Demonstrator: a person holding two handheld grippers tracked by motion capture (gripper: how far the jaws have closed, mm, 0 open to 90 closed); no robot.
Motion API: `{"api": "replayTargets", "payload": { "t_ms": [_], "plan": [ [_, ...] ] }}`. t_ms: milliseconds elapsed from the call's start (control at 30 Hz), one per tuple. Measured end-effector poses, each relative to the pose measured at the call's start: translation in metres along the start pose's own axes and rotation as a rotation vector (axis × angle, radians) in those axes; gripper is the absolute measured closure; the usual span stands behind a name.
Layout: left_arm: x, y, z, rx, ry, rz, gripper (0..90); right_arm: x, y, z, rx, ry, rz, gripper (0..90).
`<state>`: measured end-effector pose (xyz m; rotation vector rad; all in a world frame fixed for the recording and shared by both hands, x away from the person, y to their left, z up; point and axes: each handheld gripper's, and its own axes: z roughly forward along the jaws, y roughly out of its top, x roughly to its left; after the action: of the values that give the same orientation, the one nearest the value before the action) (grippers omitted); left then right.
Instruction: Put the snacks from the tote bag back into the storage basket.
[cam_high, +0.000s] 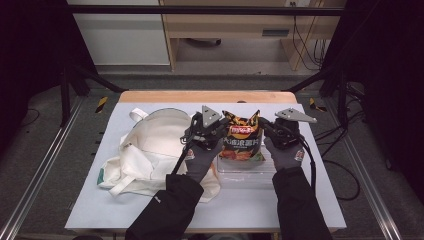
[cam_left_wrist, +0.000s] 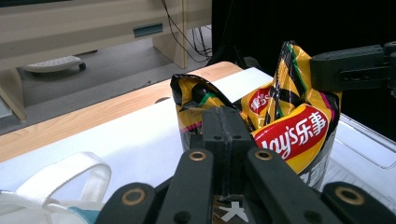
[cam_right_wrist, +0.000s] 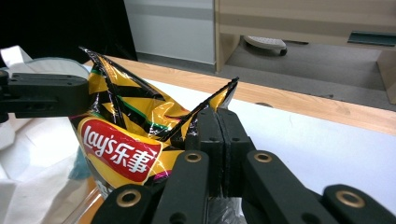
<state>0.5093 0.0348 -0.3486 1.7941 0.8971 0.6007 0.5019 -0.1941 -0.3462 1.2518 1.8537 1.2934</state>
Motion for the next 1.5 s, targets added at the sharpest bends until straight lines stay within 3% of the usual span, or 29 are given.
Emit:
{"api": "replayTargets", "payload": {
  "t_ms": [333, 500, 633, 800, 1100, 1500],
  "plan": [
    [0.001, -0.001, 0.002, -0.006, 0.014, 0.011, 84.3, 0.001, -0.002, 0.006, 0.003, -0.026, -0.022, 80.2],
    [0.003, -0.001, 0.001, -0.009, 0.013, 0.014, 74.1, 0.001, -0.002, 0.007, -0.007, -0.037, -0.029, 69.5],
    [0.007, -0.003, -0.004, -0.016, 0.001, 0.015, 66.3, -0.001, -0.001, 0.003, -0.036, -0.042, -0.025, 58.0],
    [0.016, -0.004, -0.013, -0.021, -0.054, -0.003, 57.0, 0.000, 0.001, -0.001, -0.064, -0.035, -0.025, 48.3],
    [0.040, -0.016, -0.042, -0.028, -0.090, 0.008, 44.3, -0.003, 0.004, -0.015, -0.094, -0.034, -0.007, 32.7],
    [0.078, -0.047, -0.081, 0.011, -0.048, 0.030, 37.1, 0.004, 0.002, -0.029, -0.081, -0.050, -0.065, 23.5]
  ]
}}
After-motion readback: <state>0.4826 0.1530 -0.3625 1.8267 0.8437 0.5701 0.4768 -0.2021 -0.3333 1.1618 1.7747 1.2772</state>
